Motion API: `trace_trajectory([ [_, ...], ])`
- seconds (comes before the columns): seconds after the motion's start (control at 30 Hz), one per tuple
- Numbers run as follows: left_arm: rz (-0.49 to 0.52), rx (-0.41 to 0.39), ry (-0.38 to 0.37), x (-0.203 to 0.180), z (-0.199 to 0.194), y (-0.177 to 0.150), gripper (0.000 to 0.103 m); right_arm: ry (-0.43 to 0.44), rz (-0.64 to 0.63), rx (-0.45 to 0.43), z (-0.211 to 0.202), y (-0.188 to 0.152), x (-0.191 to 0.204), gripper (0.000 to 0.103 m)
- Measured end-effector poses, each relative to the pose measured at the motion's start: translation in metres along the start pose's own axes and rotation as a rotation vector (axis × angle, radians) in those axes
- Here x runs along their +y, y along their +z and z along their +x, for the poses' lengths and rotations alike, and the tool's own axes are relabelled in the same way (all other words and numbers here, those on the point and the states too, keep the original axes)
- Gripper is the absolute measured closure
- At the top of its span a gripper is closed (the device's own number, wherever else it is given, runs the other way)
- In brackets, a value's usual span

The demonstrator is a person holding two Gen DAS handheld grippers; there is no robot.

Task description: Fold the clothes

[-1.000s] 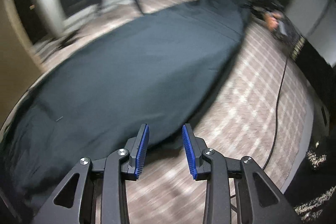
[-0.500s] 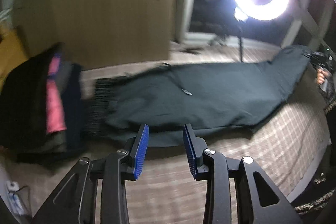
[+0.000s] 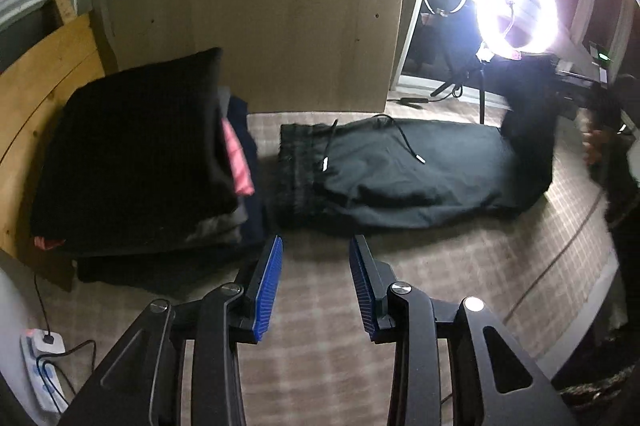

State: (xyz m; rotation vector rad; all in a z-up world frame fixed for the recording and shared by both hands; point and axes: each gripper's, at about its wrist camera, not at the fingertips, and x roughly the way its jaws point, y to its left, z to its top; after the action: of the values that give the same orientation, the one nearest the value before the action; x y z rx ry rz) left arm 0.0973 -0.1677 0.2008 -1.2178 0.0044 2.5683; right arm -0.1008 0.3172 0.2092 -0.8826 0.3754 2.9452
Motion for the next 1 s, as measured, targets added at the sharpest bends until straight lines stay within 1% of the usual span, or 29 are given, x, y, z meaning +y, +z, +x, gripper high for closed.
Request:
trace_trajectory([
  [0.1,0.000,0.014,-0.005,0.020,-0.009,-0.014,0.070,0.015,-0.127,0.042,0.034,-0.037,0.086,0.098],
  [0.17,-0.008,0.021,-0.008,0.035,-0.013,-0.024,0.070,0.027,-0.191,0.093,0.059,-0.063,0.131,0.098],
  [0.23,-0.028,0.025,-0.020,0.049,-0.015,-0.032,0.070,0.015,-0.273,0.131,0.079,-0.092,0.174,0.098],
  [0.3,-0.046,0.031,-0.031,0.060,-0.014,-0.040,0.070,-0.010,-0.362,0.157,0.092,-0.119,0.206,0.098],
  [0.37,-0.055,0.036,-0.045,0.068,-0.013,-0.046,0.070,-0.042,-0.440,0.178,0.105,-0.141,0.227,0.098],
  [0.4,-0.058,0.041,-0.055,0.070,-0.011,-0.048,0.070,-0.048,-0.456,0.191,0.112,-0.147,0.228,0.098],
  [0.47,-0.055,0.054,-0.073,0.070,-0.005,-0.050,0.070,-0.003,-0.392,0.246,0.120,-0.145,0.220,0.098],
  [0.5,-0.047,0.058,-0.078,0.069,-0.002,-0.050,0.070,0.023,-0.336,0.264,0.120,-0.138,0.213,0.098],
  [0.57,-0.021,0.061,-0.091,0.063,0.004,-0.048,0.070,0.080,-0.204,0.269,0.105,-0.122,0.196,0.098],
  [0.6,-0.012,0.058,-0.099,0.061,0.005,-0.048,0.070,0.115,-0.109,0.268,0.098,-0.109,0.178,0.098],
  [0.7,0.000,0.051,-0.133,0.054,0.009,-0.045,0.070,0.197,0.239,0.237,0.078,-0.070,0.094,0.098],
  [0.77,0.003,0.047,-0.155,0.051,0.012,-0.044,0.070,0.184,0.395,0.219,0.071,-0.061,0.045,0.098],
  [0.8,0.004,0.047,-0.168,0.050,0.013,-0.044,0.070,0.161,0.454,0.217,0.070,-0.061,0.023,0.098],
  [0.87,0.004,0.049,-0.187,0.048,0.018,-0.044,0.070,0.121,0.555,0.243,0.073,-0.073,-0.006,0.098],
  [0.93,0.006,0.056,-0.196,0.048,0.022,-0.046,0.070,0.129,0.612,0.267,0.076,-0.085,-0.014,0.098],
  [1.0,0.003,0.064,-0.201,0.050,0.026,-0.047,0.070,0.131,0.615,0.265,0.075,-0.090,-0.007,0.098],
])
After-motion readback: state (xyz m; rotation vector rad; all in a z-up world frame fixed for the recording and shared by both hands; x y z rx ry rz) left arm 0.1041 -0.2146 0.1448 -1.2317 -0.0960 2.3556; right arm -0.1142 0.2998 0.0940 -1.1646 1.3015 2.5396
